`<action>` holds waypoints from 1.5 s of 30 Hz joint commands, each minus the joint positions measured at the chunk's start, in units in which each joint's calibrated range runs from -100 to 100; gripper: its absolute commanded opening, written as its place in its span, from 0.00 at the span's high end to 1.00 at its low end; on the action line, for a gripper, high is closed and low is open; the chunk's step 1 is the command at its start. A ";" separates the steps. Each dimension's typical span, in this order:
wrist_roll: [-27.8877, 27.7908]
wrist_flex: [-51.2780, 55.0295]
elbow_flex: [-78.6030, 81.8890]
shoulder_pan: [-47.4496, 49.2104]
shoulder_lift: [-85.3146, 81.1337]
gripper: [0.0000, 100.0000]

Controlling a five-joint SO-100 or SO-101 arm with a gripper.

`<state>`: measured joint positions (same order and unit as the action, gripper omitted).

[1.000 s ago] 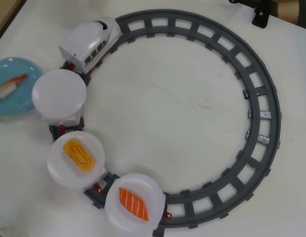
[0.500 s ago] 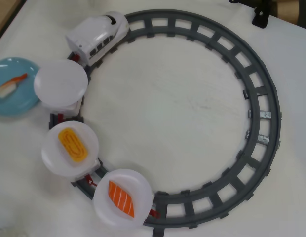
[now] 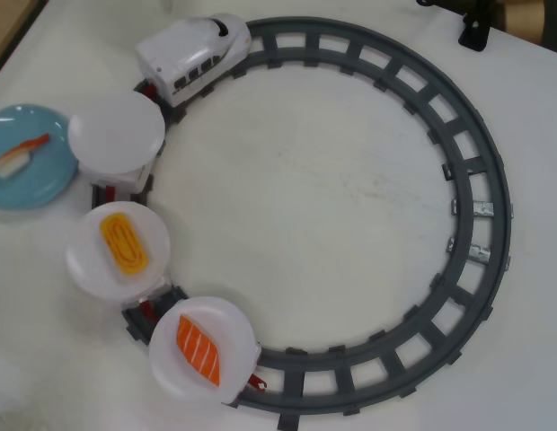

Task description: Pick up the sushi from the Shinkansen and put it on the blue dish

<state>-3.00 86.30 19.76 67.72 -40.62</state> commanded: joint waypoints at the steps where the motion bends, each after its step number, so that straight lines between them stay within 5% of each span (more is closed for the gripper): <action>1: 0.80 -4.39 7.47 0.42 -7.70 0.97; 15: 0.80 -17.13 37.77 0.24 -27.53 0.97; 45: 0.65 -25.37 55.71 -1.34 -28.11 0.97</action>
<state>-2.59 61.93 74.93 66.90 -68.20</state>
